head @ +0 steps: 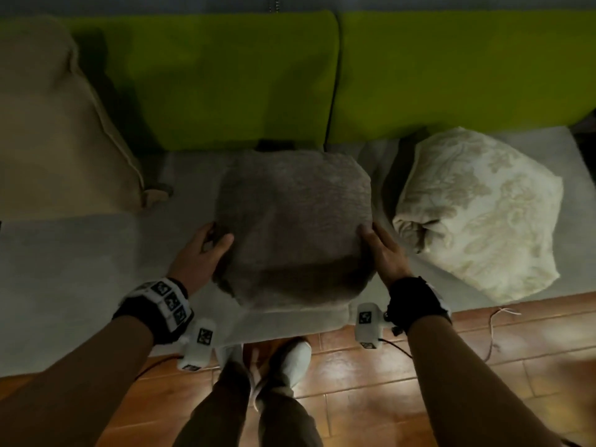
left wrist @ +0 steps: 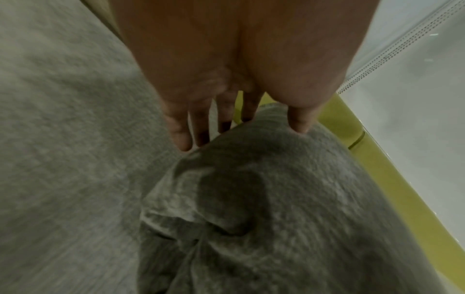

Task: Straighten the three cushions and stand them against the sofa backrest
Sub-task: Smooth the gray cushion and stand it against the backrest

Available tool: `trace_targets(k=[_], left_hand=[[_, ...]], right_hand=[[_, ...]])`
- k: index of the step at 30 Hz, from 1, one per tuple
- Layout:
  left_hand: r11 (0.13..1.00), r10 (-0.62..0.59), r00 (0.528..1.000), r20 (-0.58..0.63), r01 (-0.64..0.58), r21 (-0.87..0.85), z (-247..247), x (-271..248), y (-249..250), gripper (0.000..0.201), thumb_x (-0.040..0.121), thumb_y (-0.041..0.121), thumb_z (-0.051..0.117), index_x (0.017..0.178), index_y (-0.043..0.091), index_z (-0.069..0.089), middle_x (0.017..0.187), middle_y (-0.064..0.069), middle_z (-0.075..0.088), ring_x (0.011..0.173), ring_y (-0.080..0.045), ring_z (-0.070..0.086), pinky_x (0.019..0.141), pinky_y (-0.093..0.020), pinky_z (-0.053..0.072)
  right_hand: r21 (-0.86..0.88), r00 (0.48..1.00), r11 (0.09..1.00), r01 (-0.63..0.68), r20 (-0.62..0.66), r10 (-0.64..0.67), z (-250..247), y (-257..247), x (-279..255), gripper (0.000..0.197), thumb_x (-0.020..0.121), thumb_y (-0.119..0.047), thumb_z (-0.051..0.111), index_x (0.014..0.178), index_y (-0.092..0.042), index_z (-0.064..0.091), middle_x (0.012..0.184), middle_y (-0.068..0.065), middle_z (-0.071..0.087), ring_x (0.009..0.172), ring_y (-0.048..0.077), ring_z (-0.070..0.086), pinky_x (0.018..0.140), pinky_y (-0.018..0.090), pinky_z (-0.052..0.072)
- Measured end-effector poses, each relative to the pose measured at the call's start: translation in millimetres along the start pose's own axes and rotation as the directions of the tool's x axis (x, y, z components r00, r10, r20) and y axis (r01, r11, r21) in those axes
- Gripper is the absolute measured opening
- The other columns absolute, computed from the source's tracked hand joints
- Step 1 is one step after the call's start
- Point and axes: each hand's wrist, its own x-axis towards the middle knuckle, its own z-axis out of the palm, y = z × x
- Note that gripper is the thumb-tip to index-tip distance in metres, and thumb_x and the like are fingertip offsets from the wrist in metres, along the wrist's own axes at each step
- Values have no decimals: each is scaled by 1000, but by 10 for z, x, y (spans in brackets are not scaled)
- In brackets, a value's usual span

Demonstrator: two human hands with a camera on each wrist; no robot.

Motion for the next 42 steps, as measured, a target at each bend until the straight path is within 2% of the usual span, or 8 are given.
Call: trace_targets(k=[7,9,15,20,24,34,38,42], left_hand=[[1000,-13,990,-139,10,-21,-208,-306,-564,15,88,3,66,88,18,66,98,-18,69,98,-39,65,86,-44,54],[999,-23,996,-81,26,43,-199,-387,-657,20,87,-3,66,85,17,67,95,-17,70,92,-37,66,73,-29,56],[943,20,994,104,-53,330,121,-443,-483,31,92,17,66,75,41,54,74,22,55,65,4,51,59,6,37],[957,-192,981,-30,180,-227,442,-406,-532,17,91,-1,61,97,14,64,108,-21,68,89,-29,66,87,-38,57],[816,-317,943,-98,219,-536,740,-400,-488,43,95,-8,49,137,4,47,117,-14,57,86,-22,62,81,-40,55],[731,-426,892,-155,238,-640,898,-401,-239,21,103,24,41,90,19,56,85,-3,51,61,-16,40,53,-29,35],[791,-403,894,-195,233,-566,890,-443,-232,34,101,16,39,130,15,56,115,-7,52,74,-13,52,77,-37,47],[871,-375,904,-203,269,-411,947,-462,-244,57,91,-8,42,144,15,47,107,-7,58,71,-15,51,74,-38,48]], right_hand=[[-116,966,986,122,-215,-145,-125,607,-378,49,82,-78,59,115,-43,68,116,-7,72,109,16,68,95,50,57],[-109,947,982,152,-268,-176,-96,725,-474,9,93,-45,70,102,-43,69,105,-6,74,101,16,69,91,49,58],[53,961,998,13,-275,2,66,1061,-374,24,94,-5,67,88,-28,72,93,2,75,95,25,72,91,50,59],[477,977,866,-147,-66,203,224,1047,-118,23,93,10,55,95,-8,69,93,14,75,103,39,70,86,42,59],[476,977,853,-215,97,192,228,991,10,26,97,6,53,111,-12,67,106,13,74,102,31,71,80,34,61],[138,921,986,-91,387,31,-37,748,313,18,102,-16,57,115,-24,66,115,11,73,103,28,71,85,37,60],[92,941,989,-120,328,83,2,773,382,24,102,-11,53,123,-15,63,105,5,70,80,16,68,63,25,56],[-40,950,996,-83,299,91,49,763,421,11,101,-14,55,95,-19,63,90,6,65,78,19,61,77,37,54]])
